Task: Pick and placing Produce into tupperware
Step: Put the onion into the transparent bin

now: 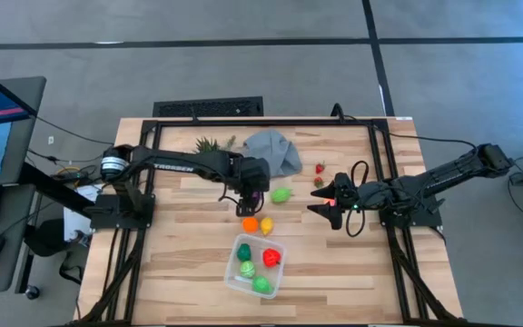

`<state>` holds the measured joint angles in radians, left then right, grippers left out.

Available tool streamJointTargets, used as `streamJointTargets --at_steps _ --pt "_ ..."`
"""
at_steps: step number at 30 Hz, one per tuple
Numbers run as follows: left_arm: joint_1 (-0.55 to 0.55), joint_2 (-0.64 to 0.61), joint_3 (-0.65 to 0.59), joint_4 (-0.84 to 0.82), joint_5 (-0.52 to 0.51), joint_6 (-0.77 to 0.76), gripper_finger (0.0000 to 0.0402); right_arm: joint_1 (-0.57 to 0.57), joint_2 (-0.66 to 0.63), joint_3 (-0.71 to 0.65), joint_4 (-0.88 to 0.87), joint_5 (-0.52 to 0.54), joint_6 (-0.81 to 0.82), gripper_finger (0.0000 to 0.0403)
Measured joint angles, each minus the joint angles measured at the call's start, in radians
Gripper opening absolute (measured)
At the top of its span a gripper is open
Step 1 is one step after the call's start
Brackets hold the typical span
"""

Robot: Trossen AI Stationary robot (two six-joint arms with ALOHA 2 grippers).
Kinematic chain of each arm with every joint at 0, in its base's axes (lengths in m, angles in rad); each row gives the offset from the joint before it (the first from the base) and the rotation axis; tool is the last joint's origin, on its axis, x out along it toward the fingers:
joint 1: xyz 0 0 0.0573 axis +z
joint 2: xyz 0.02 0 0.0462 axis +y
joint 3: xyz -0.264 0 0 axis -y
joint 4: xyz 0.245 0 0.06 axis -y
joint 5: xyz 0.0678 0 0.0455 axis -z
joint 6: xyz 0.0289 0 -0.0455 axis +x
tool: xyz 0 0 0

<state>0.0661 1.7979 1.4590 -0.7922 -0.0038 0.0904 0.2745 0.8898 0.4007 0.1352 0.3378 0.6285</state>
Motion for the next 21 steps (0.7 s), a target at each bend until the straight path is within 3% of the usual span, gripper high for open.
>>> streamJointTargets --at_steps 9,21 --pt "-0.03 -0.145 -0.028 0.059 -0.001 -0.049 0.0225 0.0 0.0 0.0 0.0 0.0 0.008 0.0322" --pt "-0.065 -0.4 -0.263 0.281 -0.036 -0.195 0.0225 0.0 0.0 0.0 0.002 0.0 0.01 0.0322"
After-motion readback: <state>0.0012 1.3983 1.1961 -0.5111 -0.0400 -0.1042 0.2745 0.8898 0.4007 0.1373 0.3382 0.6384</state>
